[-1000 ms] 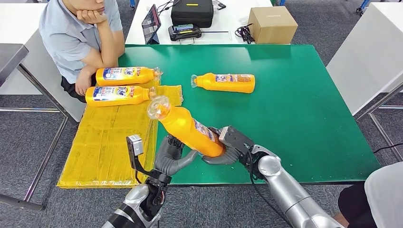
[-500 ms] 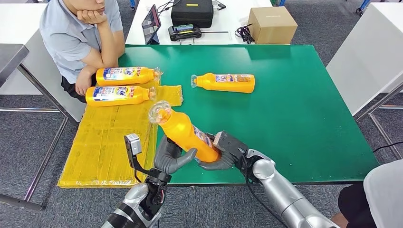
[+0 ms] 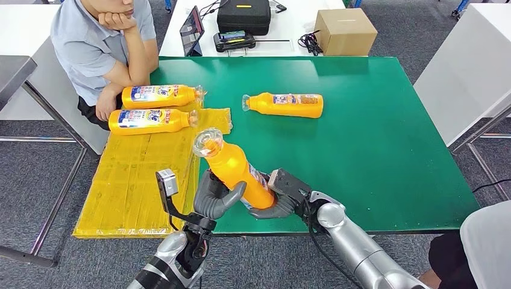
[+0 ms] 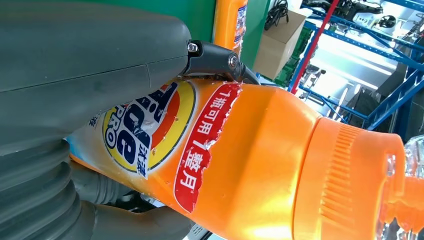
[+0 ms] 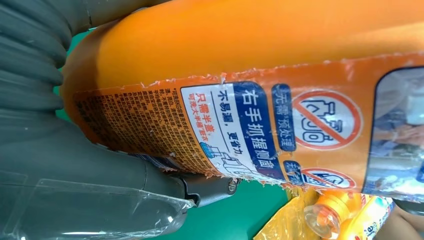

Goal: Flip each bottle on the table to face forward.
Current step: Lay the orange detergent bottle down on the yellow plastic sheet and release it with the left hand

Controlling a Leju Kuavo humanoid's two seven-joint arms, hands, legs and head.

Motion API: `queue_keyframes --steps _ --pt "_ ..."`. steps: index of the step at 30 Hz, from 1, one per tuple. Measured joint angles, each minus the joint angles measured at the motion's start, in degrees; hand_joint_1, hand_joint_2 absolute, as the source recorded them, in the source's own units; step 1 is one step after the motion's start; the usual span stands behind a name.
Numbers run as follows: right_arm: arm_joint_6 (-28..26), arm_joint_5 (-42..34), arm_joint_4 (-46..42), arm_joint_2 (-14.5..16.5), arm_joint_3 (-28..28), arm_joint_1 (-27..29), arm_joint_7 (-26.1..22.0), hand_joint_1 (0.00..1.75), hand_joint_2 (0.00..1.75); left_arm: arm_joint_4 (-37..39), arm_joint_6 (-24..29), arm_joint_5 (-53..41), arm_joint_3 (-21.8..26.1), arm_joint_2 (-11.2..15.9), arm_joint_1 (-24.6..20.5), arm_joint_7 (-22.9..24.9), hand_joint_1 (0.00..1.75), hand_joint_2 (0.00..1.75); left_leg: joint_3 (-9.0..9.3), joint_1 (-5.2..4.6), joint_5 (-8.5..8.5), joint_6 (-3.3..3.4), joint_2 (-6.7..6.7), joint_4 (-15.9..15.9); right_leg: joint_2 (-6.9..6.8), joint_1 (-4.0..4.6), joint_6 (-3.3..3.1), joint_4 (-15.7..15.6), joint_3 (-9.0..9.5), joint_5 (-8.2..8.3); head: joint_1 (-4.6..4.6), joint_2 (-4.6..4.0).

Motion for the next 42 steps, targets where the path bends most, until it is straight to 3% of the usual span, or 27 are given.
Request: queue_keyframes --steps 5,6,8,9,10,12,18,27,31,34,37,39,42 --pt "0.1 -0.2 0.3 0.0 0.1 -0.1 0.0 1.75 1.75 0.1 0.1 -0.4 0.0 0.0 -0.1 -0.1 1.75 1.75 -0.01 0.00 0.00 0.00 0.00 0.0 0.00 0.00 0.00 0.0 0.00 0.00 0.01 0.00" --pt "0.1 -0.3 0.3 0.0 0.1 -0.2 0.0 1.60 1.75 0.2 0.2 -0.5 -0.1 0.0 -0.2 -0.1 1.75 1.75 -0.01 0.00 0.00 0.00 0.00 0.0 0.00 0.00 0.00 0.0 0.00 0.00 0.01 0.00" --pt "0.2 -0.5 0.5 0.1 0.2 -0.5 0.0 0.73 1.75 0.4 0.4 -0.8 -0.2 0.0 -0.4 -0.2 1.75 1.75 -0.01 0.00 0.00 0.00 0.00 0.0 0.00 0.00 0.00 0.0 0.00 0.00 0.01 0.00" --pt "0.2 -0.5 0.6 0.1 0.3 -0.6 0.1 0.29 1.31 0.6 0.7 -1.1 -0.3 0.0 -0.5 -0.2 1.75 1.75 -0.01 0.00 0.00 0.00 0.00 0.0 0.00 0.00 0.00 0.0 0.00 0.00 0.01 0.00" --pt "0.2 -0.5 0.7 0.2 0.4 -0.7 0.1 0.00 0.87 0.7 1.1 -1.6 -0.5 0.0 -0.7 -0.4 1.75 1.75 -0.01 0.00 0.00 0.00 0.00 0.0 0.00 0.00 0.00 0.0 0.00 0.00 0.01 0.00" --pt "-0.3 -0.2 0.8 0.2 0.6 -0.7 0.5 0.00 0.00 0.9 2.8 -3.4 -1.0 0.0 -0.9 -0.8 1.75 1.75 0.00 0.00 0.00 0.00 -0.01 0.0 0.00 0.00 0.00 0.0 -0.01 0.00 0.02 0.00" --pt "-6.2 2.6 1.0 0.6 0.4 1.1 0.7 0.00 0.00 0.6 12.4 -15.3 -2.8 0.6 -1.1 -2.3 1.75 1.75 -0.01 0.00 0.00 0.00 -0.01 0.0 0.00 0.00 0.00 0.0 -0.01 0.00 0.01 0.00" --pt "-8.2 3.5 1.0 1.1 -0.4 2.9 0.7 0.00 0.00 -1.3 13.8 -17.6 -3.6 1.6 -0.9 -2.2 1.75 1.75 0.00 0.00 0.00 0.00 0.01 0.0 0.00 0.00 0.00 0.0 0.00 0.00 0.01 0.00" --pt "-10.5 3.1 0.8 1.9 -2.0 4.1 0.7 0.00 1.75 -3.4 13.4 -16.2 -3.6 2.0 0.1 -2.1 1.75 1.75 0.00 0.00 0.00 0.00 0.01 0.0 0.00 0.00 0.00 0.0 0.00 0.00 0.02 0.00" --pt "-11.6 2.8 0.4 2.6 -3.7 5.1 0.9 0.00 1.75 -6.6 13.2 -15.2 -3.3 2.7 1.5 -1.9 1.75 1.75 -0.01 0.00 -0.01 0.00 0.01 0.0 0.00 0.00 0.00 0.0 -0.02 0.00 0.00 0.00" --pt "-12.5 3.7 0.1 2.9 -5.2 5.8 1.2 0.00 1.75 -9.7 20.5 -23.2 -3.0 3.8 1.9 -3.5 1.75 1.75 -0.01 0.01 -0.01 0.00 0.00 0.0 0.00 0.01 -0.01 0.0 -0.02 -0.01 0.01 0.00" --pt "-12.8 4.4 0.0 3.0 -5.9 6.3 1.0 0.00 1.75 -10.8 30.4 -36.9 -2.5 4.6 1.6 -4.0 1.75 1.75 -0.01 0.01 0.00 0.00 0.03 0.0 0.01 0.01 -0.01 0.0 -0.02 -0.01 0.01 0.00" --pt "-12.1 4.8 -0.1 3.3 -6.8 6.6 0.3 0.00 1.75 -11.6 40.4 -71.4 1.4 5.2 1.0 -1.4 1.75 1.75 0.02 0.01 0.01 -0.01 0.01 0.0 0.00 0.01 -0.01 0.0 0.01 0.00 0.01 0.00"
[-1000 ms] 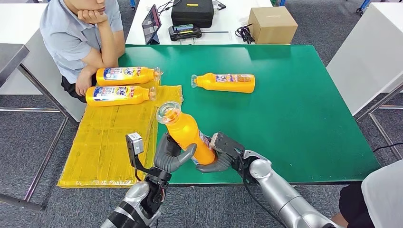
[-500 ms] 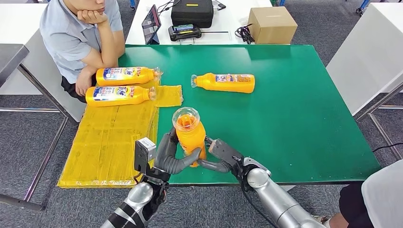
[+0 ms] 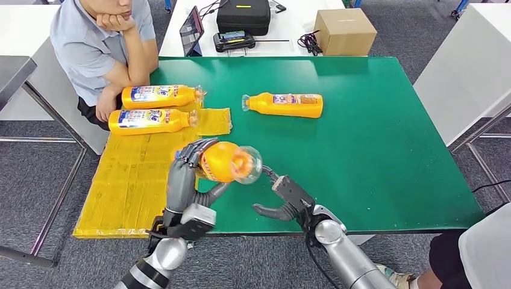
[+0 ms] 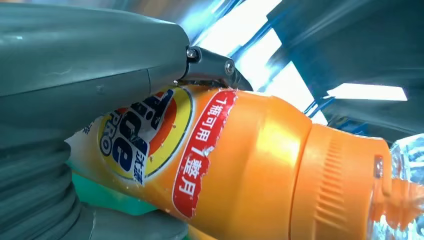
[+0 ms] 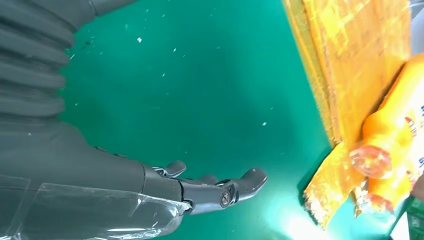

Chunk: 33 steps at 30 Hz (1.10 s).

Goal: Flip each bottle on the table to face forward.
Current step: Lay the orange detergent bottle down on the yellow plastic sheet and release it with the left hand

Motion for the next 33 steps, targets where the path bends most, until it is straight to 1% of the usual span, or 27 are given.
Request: queue_keyframes --steps 2,3,4,5,6,8,10,13,15,18,23,26,28,31,33 --pt "0.8 0.0 0.1 0.3 -0.4 -0.2 -0.5 0.00 1.75 0.4 0.7 -23.8 4.2 0.2 -0.8 2.2 1.75 1.75 0.02 0.00 0.01 0.00 0.00 0.0 -0.01 0.00 0.00 0.0 0.02 0.01 0.01 0.00" --pt "1.2 0.0 0.2 0.5 -0.6 -0.4 -0.7 0.00 1.75 0.8 0.7 -32.9 6.3 0.3 -1.3 2.9 1.75 1.75 0.03 0.00 0.02 -0.01 0.02 0.0 0.00 0.00 -0.01 0.0 0.03 0.01 0.01 0.00" --pt "1.4 0.0 0.3 0.7 -0.7 -0.5 -0.8 0.00 1.75 1.2 0.7 -39.5 8.2 0.4 -1.8 3.2 1.74 1.75 0.03 0.00 0.02 -0.01 0.05 0.0 0.01 0.00 -0.01 0.0 0.02 0.02 0.00 0.00" --pt "1.6 0.0 0.4 0.8 -0.7 -0.6 -0.9 0.00 1.75 1.6 0.7 -42.7 9.9 0.4 -2.2 3.4 1.72 1.75 0.04 0.00 0.03 -0.02 0.07 0.0 0.02 0.00 -0.01 0.0 0.02 0.02 0.00 0.00" --pt "1.7 0.0 0.5 1.0 -0.7 -0.7 -1.0 0.00 1.75 2.0 0.7 -42.9 11.3 0.4 -2.6 3.5 1.69 1.75 0.05 0.00 0.04 -0.03 0.06 0.0 0.02 0.00 -0.01 0.0 0.02 0.02 0.01 0.00" --pt "1.9 0.0 0.5 1.3 -0.8 -0.8 -1.1 0.00 1.75 2.7 0.7 -37.1 13.3 0.4 -3.4 4.5 1.65 1.75 0.05 0.00 0.05 -0.04 0.03 0.0 0.01 0.00 -0.01 0.0 0.02 0.02 0.01 0.00" --pt "2.0 0.0 0.5 1.6 -0.7 -0.9 -1.1 0.00 1.75 3.8 0.7 -31.8 14.7 0.4 -4.5 6.8 1.63 1.75 0.04 0.01 0.05 -0.04 0.01 0.0 0.01 0.00 0.00 0.0 0.02 0.02 0.01 0.00" --pt "2.3 0.0 0.5 1.8 -0.7 -1.1 -1.1 0.00 1.75 6.1 0.7 -31.7 16.2 0.6 -6.3 9.9 1.57 1.75 0.01 0.01 0.05 -0.04 0.00 0.0 0.00 0.00 0.00 0.0 0.01 0.02 0.01 0.00" --pt "2.7 0.0 0.6 2.0 -0.7 -1.3 -1.1 0.00 1.75 8.6 0.7 -32.2 16.6 0.9 -7.9 11.9 1.56 1.75 0.00 0.01 0.05 -0.04 0.00 0.0 0.00 0.00 0.00 0.0 0.00 0.02 0.02 0.00" --pt "3.6 0.0 0.9 2.5 -0.7 -2.0 -1.1 0.00 1.75 14.8 0.7 -31.8 16.7 1.5 -11.7 15.7 1.59 1.75 0.01 0.00 0.05 -0.04 0.02 0.0 0.01 0.00 0.00 0.0 0.01 0.03 0.02 0.00" --pt "4.5 0.0 2.1 3.8 -0.5 -3.7 -1.2 0.00 1.75 28.3 0.2 -33.6 16.4 2.7 -18.8 22.6 1.70 1.75 0.02 0.01 0.12 -0.05 0.02 0.0 0.01 0.00 0.01 0.0 0.01 0.04 0.02 0.00" --pt "4.9 -0.1 2.9 4.3 -0.5 -4.5 -1.3 0.00 1.75 35.5 -3.4 -35.3 15.6 3.3 -21.9 26.1 1.69 1.75 0.02 0.02 0.13 -0.05 0.02 0.0 0.01 0.01 0.02 0.0 0.00 0.05 0.02 0.00" --pt "4.9 -0.2 3.2 4.6 -0.5 -4.7 -1.3 0.00 1.75 39.0 -5.8 -35.7 15.1 3.5 -23.1 27.5 1.69 1.75 -0.01 0.02 0.12 -0.06 0.00 0.0 0.00 0.00 0.02 0.0 -0.01 0.04 0.02 0.00" --pt "4.9 -0.2 3.6 4.8 -0.5 -4.7 -1.3 0.00 1.75 42.4 -8.1 -35.8 14.6 3.6 -24.2 28.6 1.73 1.75 -0.05 0.01 0.12 -0.06 -0.01 0.0 0.00 0.00 0.02 0.0 -0.04 0.04 0.03 0.00" --pt "5.0 -0.2 3.7 4.9 -0.5 -4.7 -1.3 0.00 1.75 44.0 -11.4 -35.8 14.3 3.6 -24.8 29.7 1.75 1.75 -0.05 0.01 0.11 -0.06 -0.01 0.0 0.00 -0.01 0.02 0.0 -0.04 0.04 0.03 0.00"
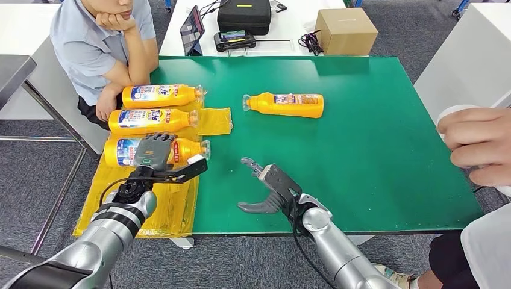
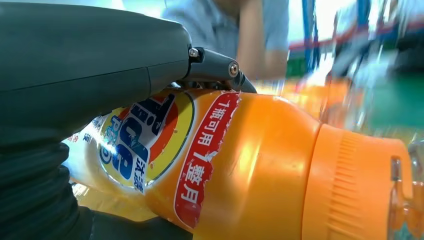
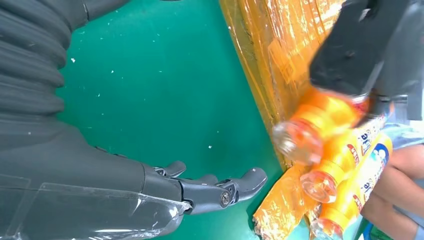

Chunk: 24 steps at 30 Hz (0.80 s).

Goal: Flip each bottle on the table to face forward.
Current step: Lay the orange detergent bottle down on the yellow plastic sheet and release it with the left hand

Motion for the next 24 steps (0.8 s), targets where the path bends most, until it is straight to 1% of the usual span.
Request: queue_keyframes --steps 1,2,5,6,7,9,24 --pt "0.0 0.0 0.0 0.0 0.0 0.0 0.0 0.00 1.75 0.7 -1.6 0.0 -0.1 0.0 -0.2 0.6 1.73 1.75 0.00 0.00 0.00 0.00 0.01 0.0 0.00 0.00 0.00 0.0 -0.01 0.00 -0.01 0.00" --pt "0.1 0.1 0.0 0.1 0.0 0.0 0.0 0.00 1.75 1.3 -2.8 0.0 -0.2 0.0 -0.3 1.2 1.59 1.75 0.00 0.00 0.00 0.00 0.01 0.0 0.01 0.00 0.00 0.0 -0.01 0.00 -0.01 0.00" --pt "0.1 0.1 0.0 0.1 0.1 0.1 0.1 0.00 1.75 2.4 -4.7 0.0 -0.7 0.0 -0.6 1.9 0.42 1.75 0.02 0.00 0.00 0.00 0.00 0.0 0.00 0.00 0.00 0.0 -0.01 0.00 -0.01 0.00" --pt "0.1 0.2 0.0 0.1 0.1 0.1 0.1 0.00 1.75 2.7 -5.1 0.0 -0.8 0.0 -0.9 2.0 0.13 1.75 0.02 0.00 0.00 0.00 0.00 0.0 0.00 0.00 0.00 0.0 -0.01 0.00 -0.01 0.00" --pt "0.2 0.2 0.0 0.1 0.1 0.1 0.1 0.00 1.75 3.0 -5.3 0.0 -1.0 -0.1 -1.0 2.0 0.06 1.75 0.03 0.00 0.00 0.00 0.01 0.0 0.00 0.00 0.00 0.0 0.00 0.00 -0.01 0.00" --pt "0.3 0.4 0.0 0.1 0.2 0.2 0.2 0.00 1.75 3.3 -5.5 0.1 -1.3 -0.1 -1.2 2.0 0.00 1.75 0.04 0.00 0.00 0.00 0.02 0.0 0.01 0.00 0.00 0.0 0.00 0.01 -0.01 0.00" --pt "0.9 0.5 0.0 0.1 0.3 0.2 0.3 0.00 1.75 4.6 -7.4 0.6 -2.5 -0.5 -2.3 2.0 0.00 1.75 0.03 0.00 0.00 0.00 0.02 0.0 0.01 0.00 0.00 0.0 0.00 0.01 -0.01 0.00"
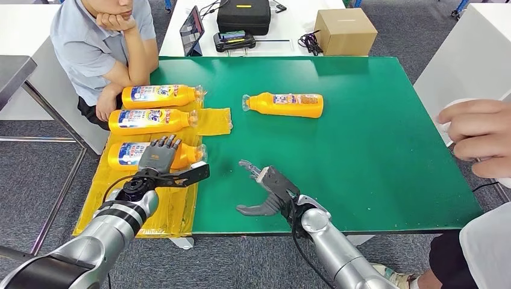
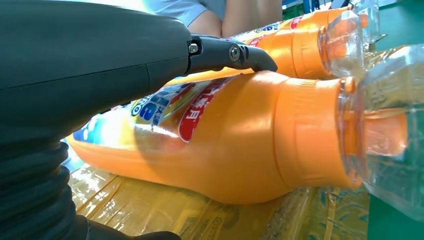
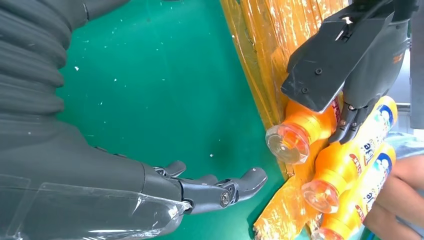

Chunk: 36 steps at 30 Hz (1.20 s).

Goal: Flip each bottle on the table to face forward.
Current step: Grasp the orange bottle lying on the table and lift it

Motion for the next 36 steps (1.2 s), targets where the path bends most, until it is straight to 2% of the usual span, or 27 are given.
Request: queue_keyframes --steps 9,12,15,18,22,26,29,33,36 --pt "-0.1 0.3 0.3 0.0 0.0 0.0 0.0 0.00 1.75 0.1 1.6 0.6 -0.1 -0.2 0.0 -0.9 0.00 1.75 0.00 0.00 0.00 0.00 0.00 0.0 0.00 0.00 0.00 0.0 0.00 0.00 0.00 0.00" --pt "-0.7 0.3 0.4 0.0 -0.1 0.4 -0.1 0.00 1.75 -0.4 4.6 3.0 -0.1 -0.4 0.8 -3.9 0.00 1.75 0.01 0.00 0.00 0.00 -0.01 0.0 0.00 0.00 0.00 0.0 0.00 0.00 -0.01 0.00" --pt "-2.2 0.6 -0.3 -0.3 -0.7 2.3 -0.3 0.00 1.75 -5.0 12.4 9.0 -0.3 -1.2 4.9 -10.7 0.00 1.75 -0.01 -0.02 -0.03 0.00 -0.04 0.0 -0.02 -0.02 0.00 0.0 0.00 -0.02 -0.01 0.00" --pt "-3.2 1.3 -1.4 -1.0 -1.4 4.7 -0.7 0.00 1.75 -13.2 18.1 13.4 -1.7 -1.8 10.9 -13.7 0.00 1.75 -0.04 -0.03 -0.10 -0.02 0.03 0.0 0.01 -0.03 0.00 0.0 -0.02 -0.02 0.00 0.00" --pt "-3.7 1.7 -2.3 -1.5 -1.8 6.7 -1.0 0.00 1.75 -22.7 19.6 13.8 -2.6 -2.0 17.1 -16.0 0.00 1.75 -0.04 -0.02 -0.12 -0.04 0.01 0.0 0.02 -0.02 0.00 -0.1 -0.05 -0.04 0.00 0.00" --pt "-3.9 1.7 -2.6 -1.7 -1.8 7.4 -1.0 0.00 1.75 -28.8 19.6 13.3 -1.8 -2.7 20.4 -19.8 0.00 1.75 -0.01 -0.01 -0.10 -0.03 0.02 0.0 0.02 -0.01 -0.01 -0.1 -0.03 -0.02 -0.01 0.00" --pt "-4.5 1.9 -3.1 -1.9 -1.8 7.9 -1.1 0.00 1.75 -32.4 19.6 16.0 -0.2 -3.9 22.6 -24.4 0.00 1.75 0.02 -0.01 -0.08 -0.02 0.02 0.0 0.02 0.00 -0.01 0.0 0.00 -0.02 -0.01 0.00" --pt "-6.7 3.2 -5.9 -2.5 -2.1 9.7 -1.7 0.00 0.00 -36.1 19.6 28.6 0.5 -5.3 25.3 -29.8 0.00 1.75 0.02 -0.01 -0.08 -0.02 0.01 0.0 0.02 -0.01 -0.01 0.0 0.01 -0.02 -0.01 0.00" --pt "-7.9 4.1 -8.4 -3.0 -2.6 11.1 -1.8 0.00 0.00 -38.5 18.3 36.8 0.1 -5.6 26.8 -31.4 0.00 1.75 0.01 -0.02 -0.09 -0.02 0.00 0.0 0.01 -0.01 -0.01 -0.1 -0.01 -0.03 -0.01 0.00"
